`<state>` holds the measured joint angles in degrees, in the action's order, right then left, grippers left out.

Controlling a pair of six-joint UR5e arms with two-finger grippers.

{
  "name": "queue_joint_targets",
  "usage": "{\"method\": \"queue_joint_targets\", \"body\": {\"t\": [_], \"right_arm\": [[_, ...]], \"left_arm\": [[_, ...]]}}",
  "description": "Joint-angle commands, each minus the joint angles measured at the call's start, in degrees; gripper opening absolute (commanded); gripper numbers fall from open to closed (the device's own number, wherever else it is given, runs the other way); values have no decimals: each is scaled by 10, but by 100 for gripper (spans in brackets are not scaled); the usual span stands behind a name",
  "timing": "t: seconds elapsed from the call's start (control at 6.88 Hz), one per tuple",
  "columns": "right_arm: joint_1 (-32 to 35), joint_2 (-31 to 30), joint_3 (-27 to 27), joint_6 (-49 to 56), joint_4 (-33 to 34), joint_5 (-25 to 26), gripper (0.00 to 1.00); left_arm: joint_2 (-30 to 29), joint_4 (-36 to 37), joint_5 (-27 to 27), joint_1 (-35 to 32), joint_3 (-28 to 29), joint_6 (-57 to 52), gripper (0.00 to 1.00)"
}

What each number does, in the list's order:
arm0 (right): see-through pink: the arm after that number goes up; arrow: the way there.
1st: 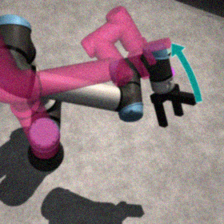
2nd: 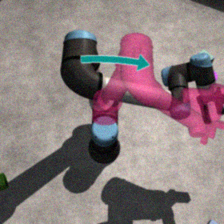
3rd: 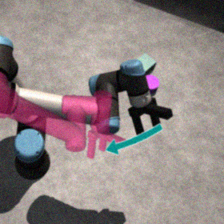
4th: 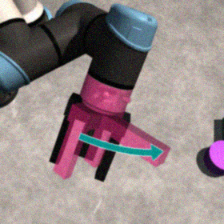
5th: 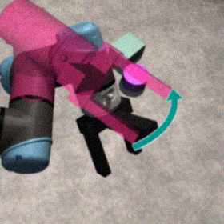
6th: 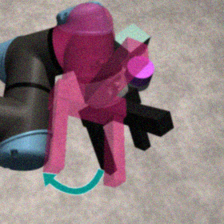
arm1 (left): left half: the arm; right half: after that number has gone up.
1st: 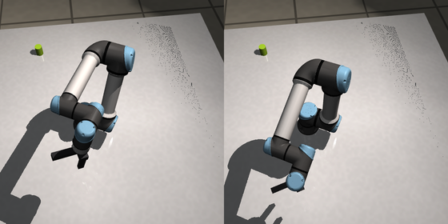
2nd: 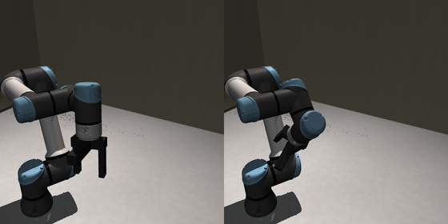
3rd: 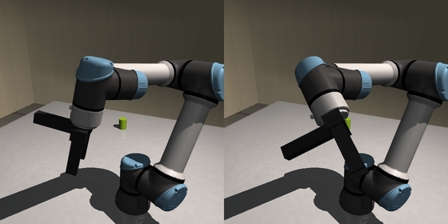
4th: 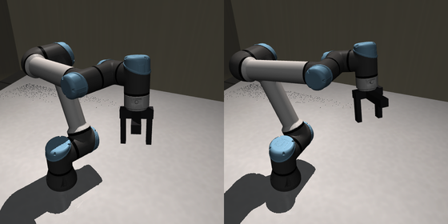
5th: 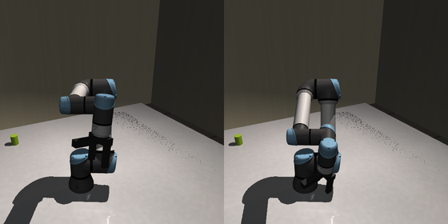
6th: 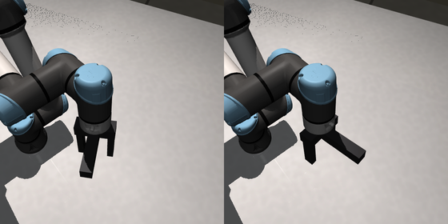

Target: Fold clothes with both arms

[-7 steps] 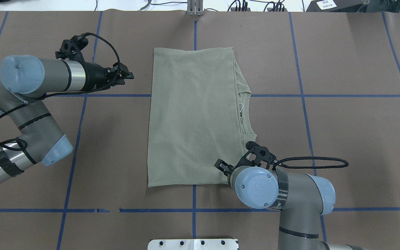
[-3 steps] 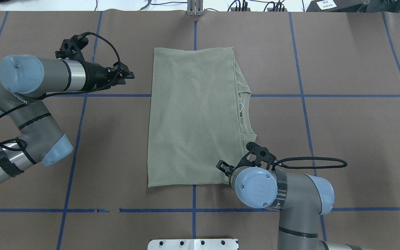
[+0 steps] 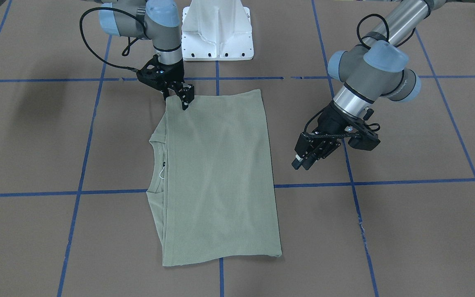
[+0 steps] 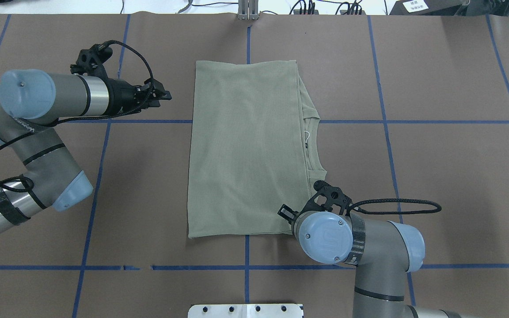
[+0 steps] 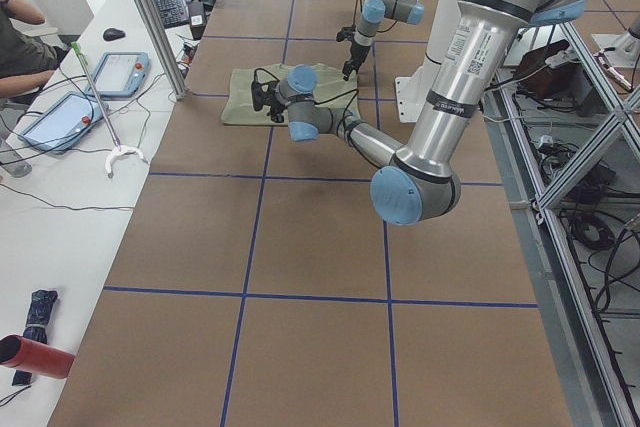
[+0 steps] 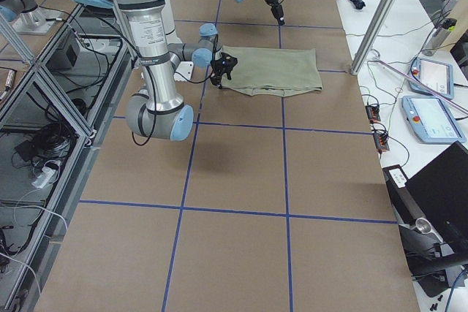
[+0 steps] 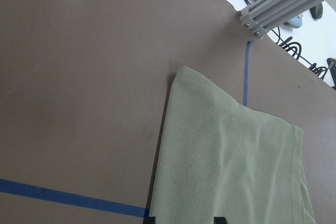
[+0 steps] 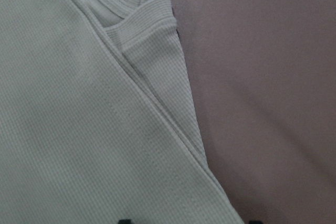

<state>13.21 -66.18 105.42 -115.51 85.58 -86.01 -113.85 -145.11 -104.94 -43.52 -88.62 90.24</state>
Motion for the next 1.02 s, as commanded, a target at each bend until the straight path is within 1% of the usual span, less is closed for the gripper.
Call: {"method": "queue_joint_targets", "body": {"t": [0.0,0.58,0.87], "right_arm": [[0,-3,0,-2,1,-8,0],[8,1,3,0,0,-23,0],[9,3,4,-1,0,-22,0]], "left_arm": [[0,1,0,-1,-6,-1,47],[5,1,0,-1,-6,0,47],[6,1,0,-1,-10,0,48]]}}
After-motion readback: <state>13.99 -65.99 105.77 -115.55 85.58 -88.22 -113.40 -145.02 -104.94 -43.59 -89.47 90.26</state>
